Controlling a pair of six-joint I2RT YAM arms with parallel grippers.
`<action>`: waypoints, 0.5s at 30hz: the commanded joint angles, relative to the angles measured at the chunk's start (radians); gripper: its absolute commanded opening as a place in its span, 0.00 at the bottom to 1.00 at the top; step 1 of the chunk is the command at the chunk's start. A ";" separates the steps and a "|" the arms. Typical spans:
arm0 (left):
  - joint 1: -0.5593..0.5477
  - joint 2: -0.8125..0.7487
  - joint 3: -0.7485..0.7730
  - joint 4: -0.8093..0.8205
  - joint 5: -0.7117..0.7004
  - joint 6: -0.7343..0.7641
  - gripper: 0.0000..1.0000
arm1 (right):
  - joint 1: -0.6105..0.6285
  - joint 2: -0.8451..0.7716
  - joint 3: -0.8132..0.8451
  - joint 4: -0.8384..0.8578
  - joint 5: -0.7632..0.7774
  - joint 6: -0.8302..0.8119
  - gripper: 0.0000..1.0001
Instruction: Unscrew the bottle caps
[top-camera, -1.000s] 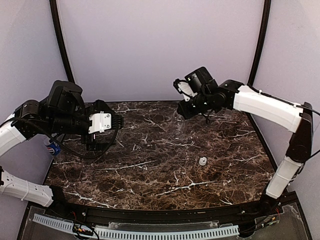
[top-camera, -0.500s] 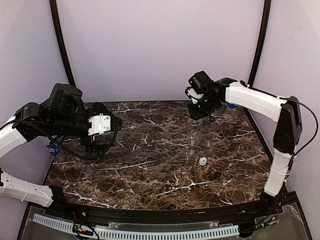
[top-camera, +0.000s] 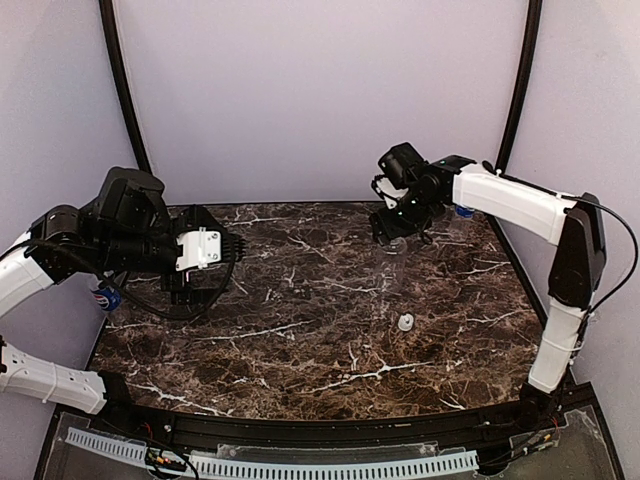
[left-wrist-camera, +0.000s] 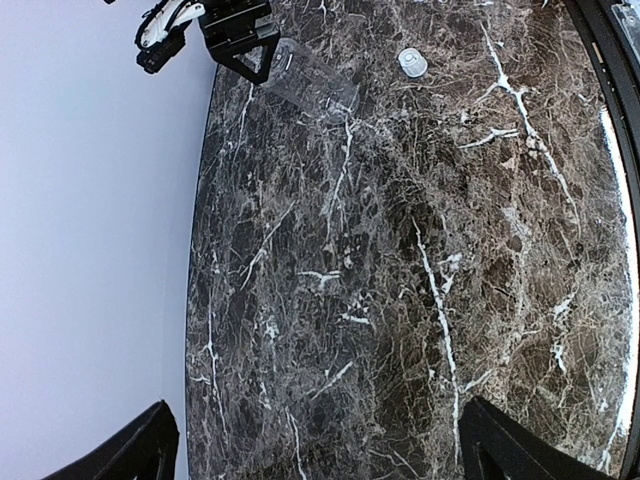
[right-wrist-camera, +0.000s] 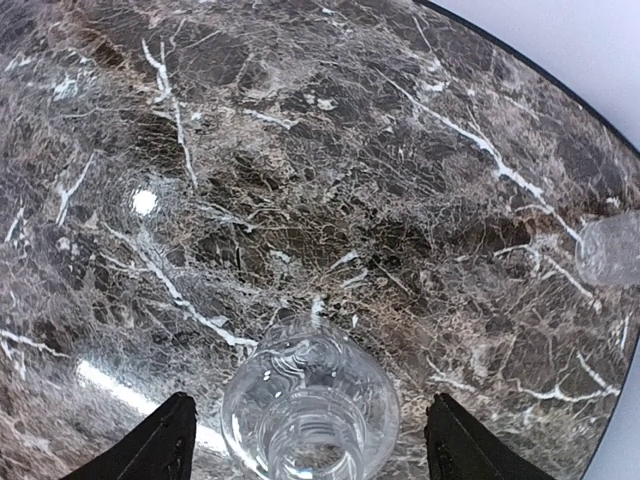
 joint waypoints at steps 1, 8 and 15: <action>0.007 -0.019 -0.012 0.005 0.000 -0.004 0.99 | -0.007 -0.072 0.040 -0.015 -0.009 -0.051 0.80; 0.054 -0.041 -0.055 0.054 -0.022 -0.088 0.99 | -0.079 -0.120 0.131 -0.013 0.059 -0.084 0.97; 0.249 -0.155 -0.234 0.157 -0.017 -0.373 0.99 | -0.339 -0.135 0.135 0.157 0.077 -0.129 0.81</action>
